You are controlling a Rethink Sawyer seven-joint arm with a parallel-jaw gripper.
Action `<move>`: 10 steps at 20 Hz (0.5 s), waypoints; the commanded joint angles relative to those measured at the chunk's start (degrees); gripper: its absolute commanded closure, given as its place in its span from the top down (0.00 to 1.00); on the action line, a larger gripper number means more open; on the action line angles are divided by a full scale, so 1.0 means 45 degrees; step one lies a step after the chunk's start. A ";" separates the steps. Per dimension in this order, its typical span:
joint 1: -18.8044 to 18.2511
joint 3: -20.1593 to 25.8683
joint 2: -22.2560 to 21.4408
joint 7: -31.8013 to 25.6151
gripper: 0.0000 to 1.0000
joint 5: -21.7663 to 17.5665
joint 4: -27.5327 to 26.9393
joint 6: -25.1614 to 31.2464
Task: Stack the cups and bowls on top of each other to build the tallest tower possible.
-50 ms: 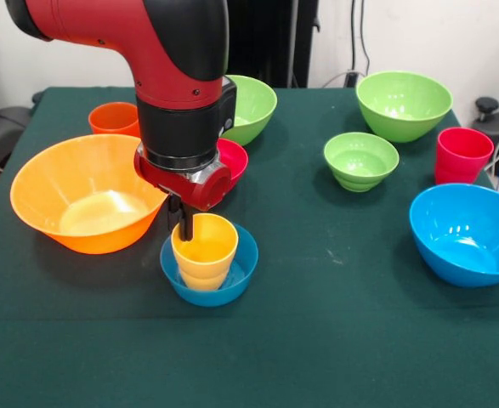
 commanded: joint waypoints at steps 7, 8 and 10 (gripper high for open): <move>0.0146 0.0973 0.0182 -0.0115 0.00 0.0057 -0.0379 0.0588; 0.0173 0.0951 0.0185 -0.0086 0.00 0.0057 -0.0390 0.0598; 0.0201 0.0924 0.0200 -0.0039 0.00 0.0066 -0.0417 0.0612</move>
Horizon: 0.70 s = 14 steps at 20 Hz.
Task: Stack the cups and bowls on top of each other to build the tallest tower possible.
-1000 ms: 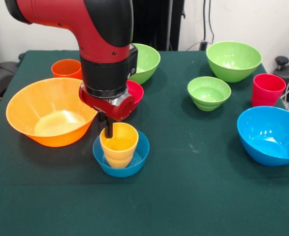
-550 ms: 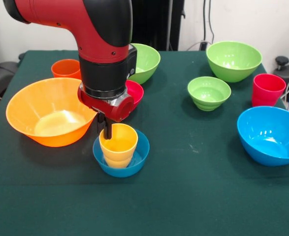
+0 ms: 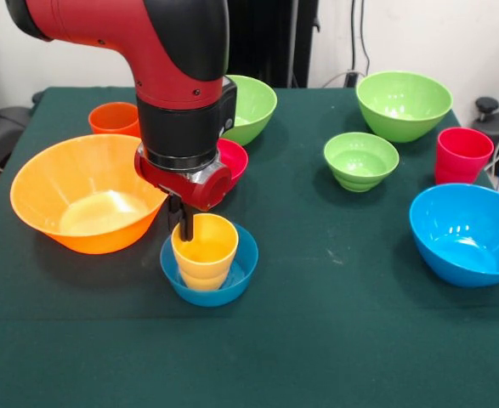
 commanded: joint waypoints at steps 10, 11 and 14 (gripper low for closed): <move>0.0421 0.0557 0.0061 0.0265 1.00 -0.0140 -0.0441 0.0124; 0.0530 0.0399 0.0052 0.0437 1.00 -0.0126 -0.0478 0.0221; 0.0656 0.0282 0.0094 0.0381 1.00 0.0002 -0.0810 0.1105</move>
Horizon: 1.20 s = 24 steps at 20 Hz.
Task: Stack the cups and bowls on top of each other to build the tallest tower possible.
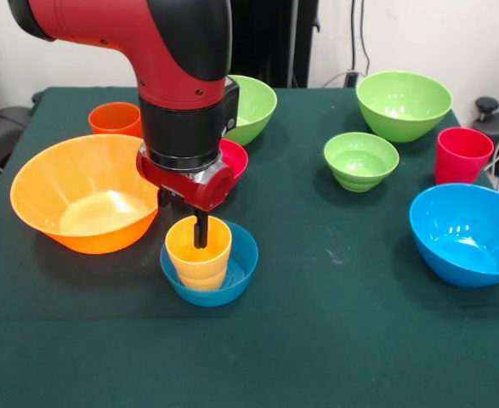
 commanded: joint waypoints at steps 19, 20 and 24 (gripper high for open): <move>0.0677 0.0159 -0.1483 0.0426 1.00 0.0375 0.0222 0.2361; 0.0648 0.0200 -0.1579 0.0430 1.00 0.0369 0.0442 0.2178; 0.0485 0.0505 -0.2080 0.0227 1.00 0.0104 0.1685 0.0792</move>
